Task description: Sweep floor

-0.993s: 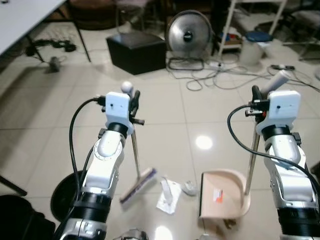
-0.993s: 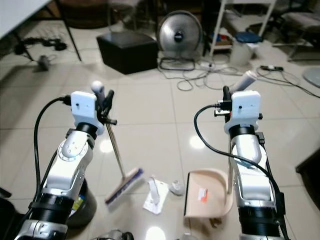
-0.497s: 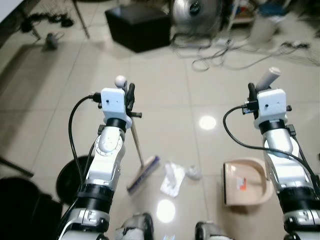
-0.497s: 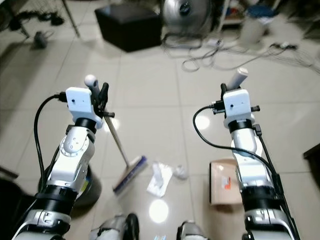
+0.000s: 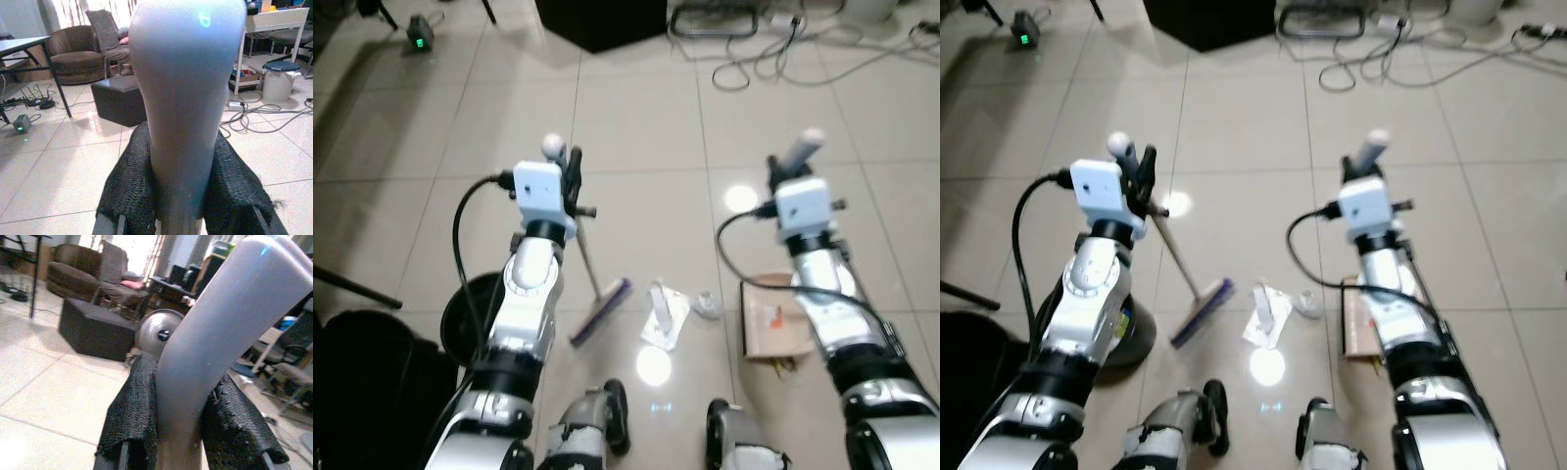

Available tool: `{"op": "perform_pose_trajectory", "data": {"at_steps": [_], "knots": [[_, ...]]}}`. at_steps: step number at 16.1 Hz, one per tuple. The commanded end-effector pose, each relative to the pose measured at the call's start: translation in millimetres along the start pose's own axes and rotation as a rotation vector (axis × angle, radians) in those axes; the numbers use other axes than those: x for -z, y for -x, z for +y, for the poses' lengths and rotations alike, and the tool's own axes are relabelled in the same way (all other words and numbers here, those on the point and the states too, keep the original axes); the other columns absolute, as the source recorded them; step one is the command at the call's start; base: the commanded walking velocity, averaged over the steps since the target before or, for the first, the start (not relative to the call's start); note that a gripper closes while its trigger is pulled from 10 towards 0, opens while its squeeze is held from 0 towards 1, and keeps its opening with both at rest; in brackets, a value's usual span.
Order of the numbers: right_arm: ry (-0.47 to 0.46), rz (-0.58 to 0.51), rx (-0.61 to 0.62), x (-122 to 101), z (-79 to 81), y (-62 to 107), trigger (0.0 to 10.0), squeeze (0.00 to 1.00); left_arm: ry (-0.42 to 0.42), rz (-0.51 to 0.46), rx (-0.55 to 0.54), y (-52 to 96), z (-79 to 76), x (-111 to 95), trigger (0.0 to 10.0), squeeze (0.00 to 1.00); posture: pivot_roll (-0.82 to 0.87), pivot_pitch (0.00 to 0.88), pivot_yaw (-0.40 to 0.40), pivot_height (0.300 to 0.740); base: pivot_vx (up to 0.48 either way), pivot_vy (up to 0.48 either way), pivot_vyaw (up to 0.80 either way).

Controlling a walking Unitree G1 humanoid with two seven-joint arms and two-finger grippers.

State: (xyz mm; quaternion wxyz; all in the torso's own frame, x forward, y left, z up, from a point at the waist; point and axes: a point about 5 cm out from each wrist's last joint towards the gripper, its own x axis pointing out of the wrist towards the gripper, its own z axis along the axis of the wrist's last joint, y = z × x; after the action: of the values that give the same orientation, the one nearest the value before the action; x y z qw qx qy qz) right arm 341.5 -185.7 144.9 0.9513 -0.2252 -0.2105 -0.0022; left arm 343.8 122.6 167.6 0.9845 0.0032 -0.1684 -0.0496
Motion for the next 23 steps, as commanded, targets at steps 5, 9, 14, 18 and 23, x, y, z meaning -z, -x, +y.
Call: {"op": "perform_pose_trajectory", "data": {"at_steps": [5,9,14,18,23], "knots": [[-0.027,-0.044,-0.067,0,36.3,15.6,10.0,0.0,-0.01,0.049,-0.058,-6.4,-1.2,10,10.0,0.0,0.2,0.341,0.162,0.74,0.0,0.0,0.0],[-0.103,-0.105,-0.125,-12,61.6,25.8,10.0,0.0,-0.003,0.071,-0.049,-12.4,-17.8,16,10.0,0.0,0.17,0.334,0.175,0.74,0.0,0.0,0.0],[-0.148,-0.192,-0.161,-31,78.1,25.6,10.0,0.0,0.009,0.071,-0.043,-21.0,-29.1,15,10.0,0.0,0.15,0.336,0.184,0.74,0.0,0.0,0.0],[-0.162,-0.162,-0.134,-27,73.5,29.3,10.0,0.0,-0.025,0.08,-0.053,-25.8,-24.0,17,10.0,0.0,0.13,0.337,0.18,0.74,0.0,0.0,0.0],[-0.193,-0.195,-0.16,-38,76.2,30.0,10.0,0.0,-0.05,0.072,-0.077,-33.2,-25.5,14,10.0,0.0,0.11,0.347,0.179,0.74,0.0,0.0,0.0]]}}
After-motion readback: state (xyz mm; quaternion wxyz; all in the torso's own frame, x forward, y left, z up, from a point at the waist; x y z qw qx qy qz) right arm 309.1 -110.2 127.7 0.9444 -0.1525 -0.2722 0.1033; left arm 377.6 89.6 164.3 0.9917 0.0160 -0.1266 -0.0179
